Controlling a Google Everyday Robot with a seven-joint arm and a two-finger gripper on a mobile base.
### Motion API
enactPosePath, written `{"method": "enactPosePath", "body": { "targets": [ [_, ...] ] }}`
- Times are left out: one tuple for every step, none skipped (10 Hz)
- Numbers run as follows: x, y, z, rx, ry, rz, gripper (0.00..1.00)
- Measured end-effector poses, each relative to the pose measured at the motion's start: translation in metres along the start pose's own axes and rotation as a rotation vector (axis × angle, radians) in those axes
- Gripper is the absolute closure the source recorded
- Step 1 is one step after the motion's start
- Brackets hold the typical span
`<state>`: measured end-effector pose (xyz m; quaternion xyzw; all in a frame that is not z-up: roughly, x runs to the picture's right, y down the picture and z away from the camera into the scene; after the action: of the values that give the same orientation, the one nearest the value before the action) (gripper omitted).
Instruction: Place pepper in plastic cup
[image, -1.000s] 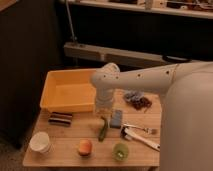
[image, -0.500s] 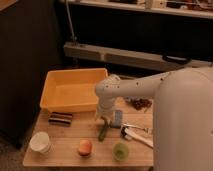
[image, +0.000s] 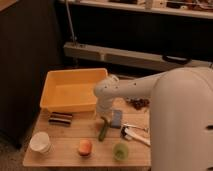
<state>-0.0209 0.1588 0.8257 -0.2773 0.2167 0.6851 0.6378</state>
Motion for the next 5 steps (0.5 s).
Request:
{"method": "enactPosePath", "body": {
  "targets": [
    [-0.0021,0.0018,0.0004,-0.002,-0.002,-0.011,0.5],
    [-0.004,0.0035,0.0007,-0.002,-0.002,-0.02,0.5],
    [-0.0057,0.007,0.0013,-0.005,-0.003,-0.03,0.5],
    [-0.0061,0.0098,0.0029,-0.006,0.0,-0.039,0.5],
    [-0.006,0.0077,0.0043,0.0,0.002,-0.039,0.5]
  ]
}}
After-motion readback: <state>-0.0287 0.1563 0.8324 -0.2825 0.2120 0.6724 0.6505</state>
